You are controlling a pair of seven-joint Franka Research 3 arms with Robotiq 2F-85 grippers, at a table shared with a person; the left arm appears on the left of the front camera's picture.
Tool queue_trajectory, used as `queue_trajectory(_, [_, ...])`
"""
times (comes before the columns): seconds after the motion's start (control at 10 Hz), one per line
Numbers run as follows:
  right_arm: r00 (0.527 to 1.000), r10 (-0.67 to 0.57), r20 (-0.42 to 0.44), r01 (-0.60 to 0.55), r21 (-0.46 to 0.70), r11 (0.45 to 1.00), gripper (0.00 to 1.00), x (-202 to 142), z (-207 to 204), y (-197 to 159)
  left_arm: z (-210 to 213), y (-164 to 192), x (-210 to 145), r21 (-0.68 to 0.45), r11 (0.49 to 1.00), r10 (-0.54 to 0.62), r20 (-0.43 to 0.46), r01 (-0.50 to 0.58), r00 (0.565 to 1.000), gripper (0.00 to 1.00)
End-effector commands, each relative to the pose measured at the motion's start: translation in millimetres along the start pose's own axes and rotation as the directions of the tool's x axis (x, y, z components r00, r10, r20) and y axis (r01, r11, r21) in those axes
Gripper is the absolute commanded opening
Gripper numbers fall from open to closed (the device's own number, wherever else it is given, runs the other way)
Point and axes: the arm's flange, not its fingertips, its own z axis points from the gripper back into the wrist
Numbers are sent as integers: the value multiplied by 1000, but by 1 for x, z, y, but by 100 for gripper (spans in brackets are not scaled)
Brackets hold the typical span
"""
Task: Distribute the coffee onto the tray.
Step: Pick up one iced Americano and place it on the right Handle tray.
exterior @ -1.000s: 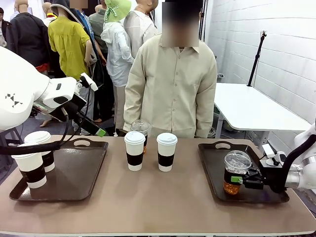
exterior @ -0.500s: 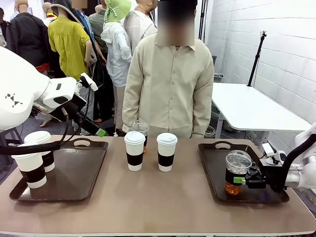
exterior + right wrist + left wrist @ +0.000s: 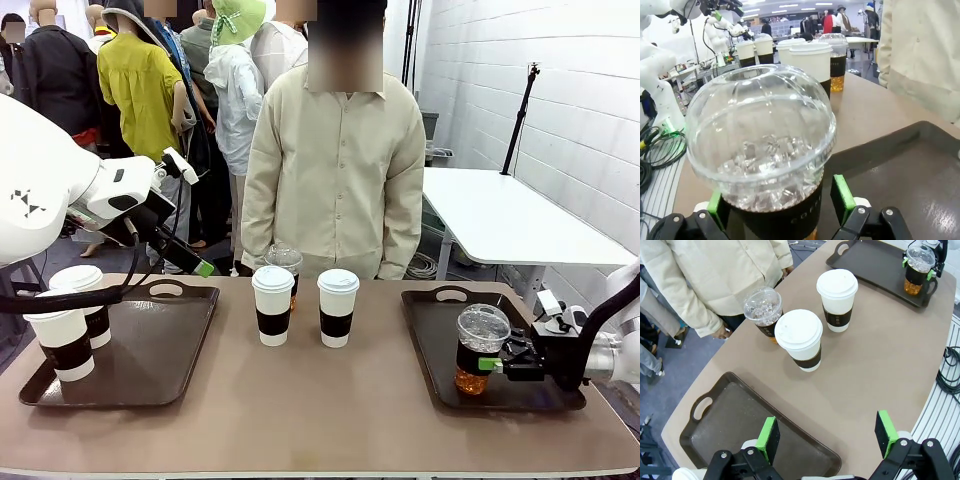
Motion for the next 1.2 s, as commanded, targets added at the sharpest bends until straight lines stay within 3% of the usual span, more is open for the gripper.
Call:
queue_trajectory(0.0, [999,-31,-15,30,-38,999,100,1,12,12,0,-1,0,-3,1000,4,-7,-4,1000,100])
queue_trajectory(0.6, [996,-74,-49,67,-127,990,100,1,50,40,0,-1,0,-3,1000,4,-7,-4,1000,100])
queue_trajectory(0.7, [974,-102,-204,62,-194,979,100,19,30,47,0,-1,0,-3,1000,4,-7,-4,1000,100])
queue_trajectory(0.8, [999,-51,-17,49,-100,994,100,-8,52,29,0,-1,0,-3,1000,4,-7,-4,1000,100])
queue_trajectory(1.1, [999,-51,-17,49,-100,994,100,-8,52,29,0,-1,0,-3,1000,4,-7,-4,1000,100])
